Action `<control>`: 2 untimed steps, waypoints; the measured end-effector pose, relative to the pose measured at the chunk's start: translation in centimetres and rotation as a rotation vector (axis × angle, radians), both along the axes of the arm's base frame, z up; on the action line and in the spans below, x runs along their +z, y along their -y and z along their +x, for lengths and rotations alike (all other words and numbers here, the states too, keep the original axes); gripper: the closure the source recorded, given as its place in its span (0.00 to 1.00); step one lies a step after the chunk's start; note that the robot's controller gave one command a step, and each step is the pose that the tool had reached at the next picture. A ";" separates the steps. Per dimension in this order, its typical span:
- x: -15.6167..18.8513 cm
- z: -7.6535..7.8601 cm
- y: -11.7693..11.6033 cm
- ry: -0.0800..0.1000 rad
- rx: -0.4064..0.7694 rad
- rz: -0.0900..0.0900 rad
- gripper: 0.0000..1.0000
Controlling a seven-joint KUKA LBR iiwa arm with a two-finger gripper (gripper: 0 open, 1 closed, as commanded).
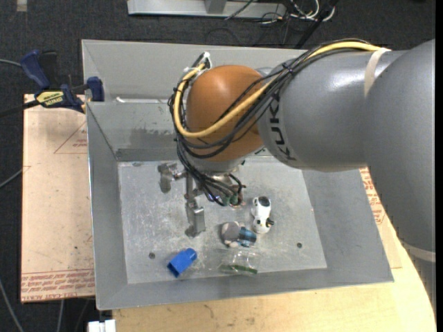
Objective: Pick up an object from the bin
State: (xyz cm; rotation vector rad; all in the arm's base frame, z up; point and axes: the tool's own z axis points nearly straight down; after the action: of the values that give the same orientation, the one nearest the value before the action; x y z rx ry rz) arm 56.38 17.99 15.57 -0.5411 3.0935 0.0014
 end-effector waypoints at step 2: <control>-8.3 -7.2 -1.0 0.010 0.291 0.005 1.00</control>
Offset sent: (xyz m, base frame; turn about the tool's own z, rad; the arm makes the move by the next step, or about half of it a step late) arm -0.0748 0.0069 -0.0857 -0.2940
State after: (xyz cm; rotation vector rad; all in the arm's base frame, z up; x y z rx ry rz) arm 49.19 18.95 7.30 -0.9807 2.9725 0.0062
